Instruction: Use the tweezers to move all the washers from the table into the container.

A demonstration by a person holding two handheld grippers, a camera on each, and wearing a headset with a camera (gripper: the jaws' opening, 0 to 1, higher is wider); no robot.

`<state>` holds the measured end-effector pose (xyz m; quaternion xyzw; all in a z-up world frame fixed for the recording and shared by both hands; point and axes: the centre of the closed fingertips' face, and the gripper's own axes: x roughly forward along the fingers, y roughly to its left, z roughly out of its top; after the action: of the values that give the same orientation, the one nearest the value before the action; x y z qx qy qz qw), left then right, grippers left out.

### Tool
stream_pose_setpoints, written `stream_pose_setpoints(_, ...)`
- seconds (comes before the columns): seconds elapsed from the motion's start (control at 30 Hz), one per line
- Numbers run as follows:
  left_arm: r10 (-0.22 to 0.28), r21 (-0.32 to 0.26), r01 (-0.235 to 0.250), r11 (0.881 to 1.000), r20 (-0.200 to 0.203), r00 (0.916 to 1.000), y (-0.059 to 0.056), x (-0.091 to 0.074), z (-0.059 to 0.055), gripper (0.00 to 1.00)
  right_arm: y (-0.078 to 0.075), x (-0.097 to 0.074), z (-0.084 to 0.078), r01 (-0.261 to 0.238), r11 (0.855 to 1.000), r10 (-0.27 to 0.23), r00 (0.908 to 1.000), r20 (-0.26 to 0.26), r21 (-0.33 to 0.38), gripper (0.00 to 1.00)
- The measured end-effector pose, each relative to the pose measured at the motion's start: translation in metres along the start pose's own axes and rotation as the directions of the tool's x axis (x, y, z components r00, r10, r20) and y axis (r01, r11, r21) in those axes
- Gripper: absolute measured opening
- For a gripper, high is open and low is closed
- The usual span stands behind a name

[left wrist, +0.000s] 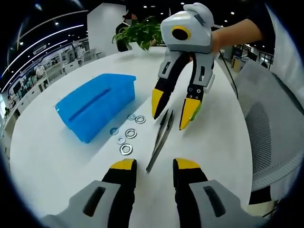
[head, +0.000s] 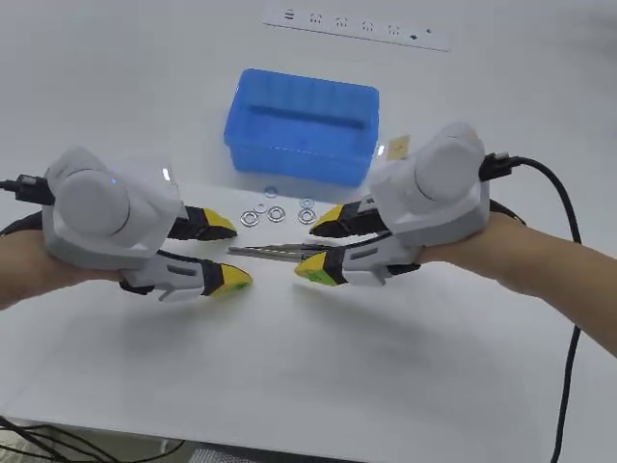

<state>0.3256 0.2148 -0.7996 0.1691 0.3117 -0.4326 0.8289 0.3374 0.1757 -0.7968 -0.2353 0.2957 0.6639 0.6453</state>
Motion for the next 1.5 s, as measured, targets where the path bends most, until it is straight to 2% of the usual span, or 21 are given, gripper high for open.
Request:
stream_pose_setpoints(0.13,-0.021,0.022,0.022,1.000,-0.011,0.9997,0.000,0.001,0.003,0.28,-0.001,0.004,-0.009,-0.010,0.999,0.007,0.9985,-0.054,-0.050,0.23)
stream_pose_setpoints(0.17,-0.025,0.030,0.026,0.999,-0.018,0.9995,0.000,0.001,0.003,0.28,0.001,0.005,-0.006,-0.017,0.997,0.015,0.9991,-0.040,-0.069,0.22)
stream_pose_setpoints(0.3,-0.050,0.050,0.052,0.997,-0.029,0.9983,-0.001,0.002,0.004,0.26,-0.002,0.002,-0.004,-0.011,0.997,0.007,0.9985,-0.055,-0.080,0.13)
stream_pose_setpoints(0.43,-0.068,0.068,0.070,0.995,-0.043,0.9968,0.000,0.005,0.007,0.23,-0.004,0.003,-0.003,-0.015,0.995,0.009,0.9980,-0.062,-0.095,0.12)
stream_pose_setpoints(0.53,-0.062,0.082,0.068,0.994,-0.071,0.9956,0.005,0.006,0.006,0.10,-0.004,0.003,-0.003,-0.017,0.995,0.010,0.9974,-0.071,-0.101,0.12)
stream_pose_setpoints(0.7,-0.098,0.105,0.106,0.989,-0.080,0.9920,0.002,0.006,0.005,0.09,-0.004,0.003,-0.004,-0.018,0.995,0.010,0.9967,-0.080,-0.103,0.12)
stream_pose_setpoints(0.8,-0.120,0.132,0.130,0.983,-0.081,0.9894,-0.003,0.006,0.005,0.07,-0.005,0.004,-0.004,-0.012,0.995,0.004,0.9968,-0.079,-0.097,0.12)
stream_pose_setpoints(0.83,-0.120,0.209,0.136,0.968,-0.088,0.9888,-0.005,0.007,0.005,0.06,-0.007,0.004,-0.004,-0.001,0.995,-0.007,0.9968,-0.079,-0.098,0.12)
stream_pose_setpoints(0.87,-0.122,0.237,0.140,0.961,-0.089,0.9885,-0.008,0.007,0.006,0.05,-0.009,0.004,-0.004,0.009,0.994,-0.018,0.9966,-0.080,-0.110,0.12)
stream_pose_setpoints(0.9,-0.112,0.211,0.128,0.969,-0.088,0.9898,-0.009,0.008,0.006,0.05,-0.007,0.004,-0.005,0.008,0.991,-0.020,0.9961,-0.086,-0.135,0.12)
stream_pose_setpoints(0.93,-0.106,0.206,0.123,0.971,-0.089,0.9903,-0.007,0.008,0.006,0.05,-0.007,0.004,-0.005,0.013,0.989,-0.027,0.9956,-0.090,-0.146,0.12)
stream_pose_setpoints(1.07,-0.106,0.219,0.127,0.967,-0.106,0.9887,-0.009,0.009,0.006,0.04,-0.006,0.004,-0.005,0.026,0.988,-0.041,0.9948,-0.094,-0.152,0.11)
stream_pose_setpoints(1.13,-0.112,0.222,0.135,0.966,-0.113,0.9873,-0.012,0.008,0.006,0.04,-0.003,0.004,-0.006,0.015,0.987,-0.029,0.9955,-0.090,-0.158,0.11)
stream_pose_setpoints(1.23,-0.115,0.239,0.138,0.961,-0.107,0.9876,-0.016,0.004,0.011,0.04,0.002,0.003,-0.008,0.002,0.984,-0.019,0.9959,-0.089,-0.180,0.11)
stream_pose_setpoints(1.33,-0.100,0.294,0.127,0.947,-0.105,0.9894,-0.017,0.001,0.017,0.04,0.003,0.004,-0.008,0.019,0.979,-0.034,0.9969,-0.071,-0.202,0.11)
stream_pose_setpoints(1.4,-0.107,0.285,0.134,0.949,-0.108,0.9884,-0.019,-0.002,0.020,0.04,0.005,0.004,-0.008,0.021,0.977,-0.036,0.9970,-0.068,-0.213,0.11)
stream_pose_setpoints(1.5,-0.122,0.299,0.142,0.944,-0.082,0.9891,-0.023,-0.008,0.033,0.04,0.008,0.003,-0.009,0.020,0.965,-0.040,0.9967,-0.070,-0.260,0.11)
